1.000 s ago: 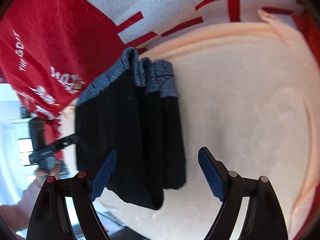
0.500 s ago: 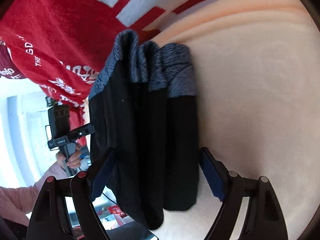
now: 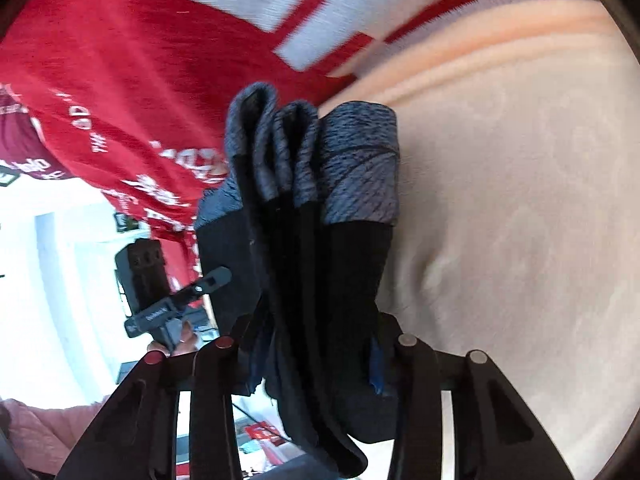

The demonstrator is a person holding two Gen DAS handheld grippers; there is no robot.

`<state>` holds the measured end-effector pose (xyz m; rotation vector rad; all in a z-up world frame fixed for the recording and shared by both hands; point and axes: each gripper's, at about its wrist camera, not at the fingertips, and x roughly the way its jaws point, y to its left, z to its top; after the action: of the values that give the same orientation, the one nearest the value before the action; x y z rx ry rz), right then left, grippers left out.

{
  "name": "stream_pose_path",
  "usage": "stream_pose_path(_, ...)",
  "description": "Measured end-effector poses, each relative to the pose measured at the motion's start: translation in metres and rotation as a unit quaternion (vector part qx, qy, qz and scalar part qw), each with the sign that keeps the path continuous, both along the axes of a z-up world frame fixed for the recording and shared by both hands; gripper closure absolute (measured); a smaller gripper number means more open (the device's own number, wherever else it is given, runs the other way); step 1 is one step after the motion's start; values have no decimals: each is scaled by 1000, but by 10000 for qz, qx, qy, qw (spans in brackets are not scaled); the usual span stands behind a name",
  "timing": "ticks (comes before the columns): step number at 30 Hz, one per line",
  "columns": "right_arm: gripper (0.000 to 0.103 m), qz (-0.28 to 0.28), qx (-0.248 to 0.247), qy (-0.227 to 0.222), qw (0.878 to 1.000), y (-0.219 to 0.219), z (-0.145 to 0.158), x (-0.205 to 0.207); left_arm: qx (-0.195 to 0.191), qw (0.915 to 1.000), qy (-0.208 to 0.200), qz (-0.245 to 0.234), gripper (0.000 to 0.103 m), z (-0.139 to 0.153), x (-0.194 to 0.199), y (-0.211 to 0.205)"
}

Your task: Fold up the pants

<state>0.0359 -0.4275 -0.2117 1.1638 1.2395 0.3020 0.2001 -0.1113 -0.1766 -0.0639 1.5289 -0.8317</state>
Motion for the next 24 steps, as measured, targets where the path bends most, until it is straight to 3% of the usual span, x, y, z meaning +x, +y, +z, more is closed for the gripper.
stream_pose_path(8, 60, 135, 300, -176, 9993, 40, 39, -44, 194, 9996, -199, 109, 48, 47, -54, 47)
stream_pose_path(13, 60, 154, 302, -24, 9994, 80, 37, -79, 436, 9989, -118, 117, 47, 38, -87, 78)
stream_pose_path(17, 60, 202, 158, 158, 9995, 115, 17, -94, 643, 9979, -60, 54, 47, 11, -107, 102)
stream_pose_path(20, 52, 303, -257, 409, 9984, 126, -4, -104, 668, 9974, -158, 198, 36, -7, -114, 115)
stream_pose_path(22, 47, 200, -438, 334, 9983, 124, -8, -107, 702, 9969, -270, 248, 28, -7, -114, 116)
stream_pose_path(23, 43, 93, -447, 364, 9983, 123, -10, -107, 886, 9950, -397, 256, 15, -7, -114, 115)
stream_pose_path(24, 41, 55, -495, 401, 9980, 124, -10, -107, 1076, 9925, -526, 260, 10, -8, -114, 113)
